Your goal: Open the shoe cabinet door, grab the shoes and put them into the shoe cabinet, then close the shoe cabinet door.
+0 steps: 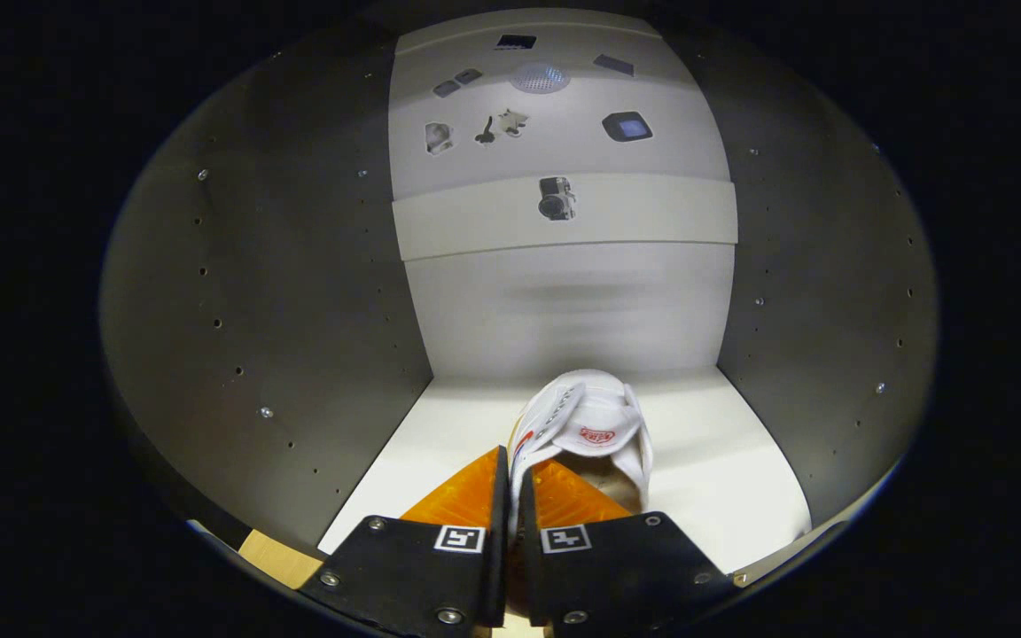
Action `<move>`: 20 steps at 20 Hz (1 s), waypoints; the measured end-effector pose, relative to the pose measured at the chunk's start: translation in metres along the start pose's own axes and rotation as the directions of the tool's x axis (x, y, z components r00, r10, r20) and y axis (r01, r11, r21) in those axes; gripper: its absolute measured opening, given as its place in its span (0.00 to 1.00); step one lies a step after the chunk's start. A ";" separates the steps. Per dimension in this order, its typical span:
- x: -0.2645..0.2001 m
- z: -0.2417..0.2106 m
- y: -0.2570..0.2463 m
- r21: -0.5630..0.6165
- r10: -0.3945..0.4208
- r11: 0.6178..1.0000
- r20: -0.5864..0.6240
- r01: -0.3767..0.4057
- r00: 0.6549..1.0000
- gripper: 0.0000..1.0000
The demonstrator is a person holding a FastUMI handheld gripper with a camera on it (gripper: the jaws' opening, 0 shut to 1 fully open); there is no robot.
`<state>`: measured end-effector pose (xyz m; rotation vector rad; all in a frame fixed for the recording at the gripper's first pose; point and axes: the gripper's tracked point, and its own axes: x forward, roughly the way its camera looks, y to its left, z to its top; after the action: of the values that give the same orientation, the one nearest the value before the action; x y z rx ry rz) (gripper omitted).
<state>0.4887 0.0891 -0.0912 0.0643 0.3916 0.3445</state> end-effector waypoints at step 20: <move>-0.187 0.024 0.034 -0.024 -0.043 0.999 0.219 0.049 0.975 0.67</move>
<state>0.3254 0.0577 0.0032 0.0642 0.1694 0.2938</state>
